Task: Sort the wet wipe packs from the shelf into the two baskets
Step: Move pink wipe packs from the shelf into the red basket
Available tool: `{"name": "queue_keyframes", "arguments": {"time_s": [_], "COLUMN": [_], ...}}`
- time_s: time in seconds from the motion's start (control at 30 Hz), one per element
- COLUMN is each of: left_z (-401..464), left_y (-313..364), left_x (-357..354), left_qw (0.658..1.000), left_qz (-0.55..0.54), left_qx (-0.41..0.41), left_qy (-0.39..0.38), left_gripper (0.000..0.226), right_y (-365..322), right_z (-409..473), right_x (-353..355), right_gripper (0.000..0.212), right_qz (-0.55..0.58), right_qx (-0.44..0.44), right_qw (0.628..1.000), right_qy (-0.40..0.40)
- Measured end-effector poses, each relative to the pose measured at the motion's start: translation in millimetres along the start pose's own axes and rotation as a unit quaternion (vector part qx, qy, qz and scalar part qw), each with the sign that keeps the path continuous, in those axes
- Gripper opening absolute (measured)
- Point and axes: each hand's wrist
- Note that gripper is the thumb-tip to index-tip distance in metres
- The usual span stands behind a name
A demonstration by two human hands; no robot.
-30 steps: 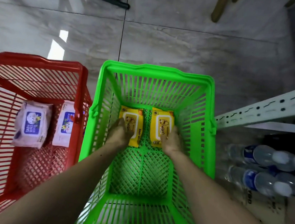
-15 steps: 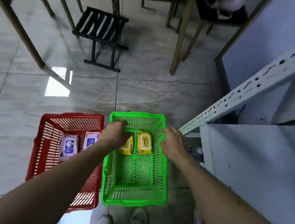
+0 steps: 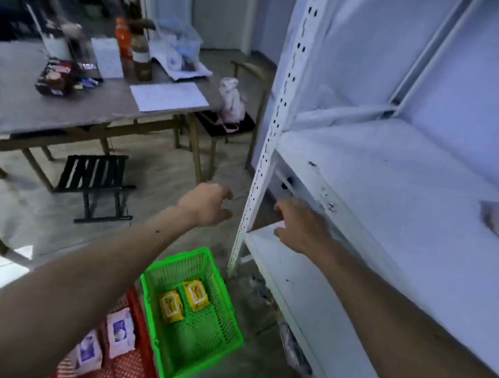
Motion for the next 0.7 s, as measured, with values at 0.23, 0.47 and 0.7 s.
{"name": "queue_keyframes", "arguments": {"time_s": [0.23,0.47,0.7], "left_z": [-38.3,-57.4,-70.0], "left_y": [152.2,309.5,444.3], "left_x": [48.0,28.4,-29.8], "left_qw": [0.986,0.958,0.935], "left_qz": [0.050,0.036,0.013], "left_qx": [-0.156,-0.281,-0.349], "left_qy": [-0.011,-0.033,-0.055], "left_gripper": [0.042,0.043,0.040], "right_y": [66.9,165.2,252.5], "right_z": [-123.4,-257.6,-365.6], "right_x": [89.4,125.7,135.5], "right_gripper": [0.042,0.043,0.043], "right_qz": [-0.017,-0.041,-0.072], "right_qx": [-0.101,-0.228,-0.325], "right_qw": [0.992,0.969,0.941], "right_qy": [0.074,0.086,0.057]}}
Point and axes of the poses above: each hand's wrist, its own z-axis towards the middle knuckle, its own x-axis out of the back of the hand, y = z × x, and after that the axes turned 6 degrees about -y, right-handed
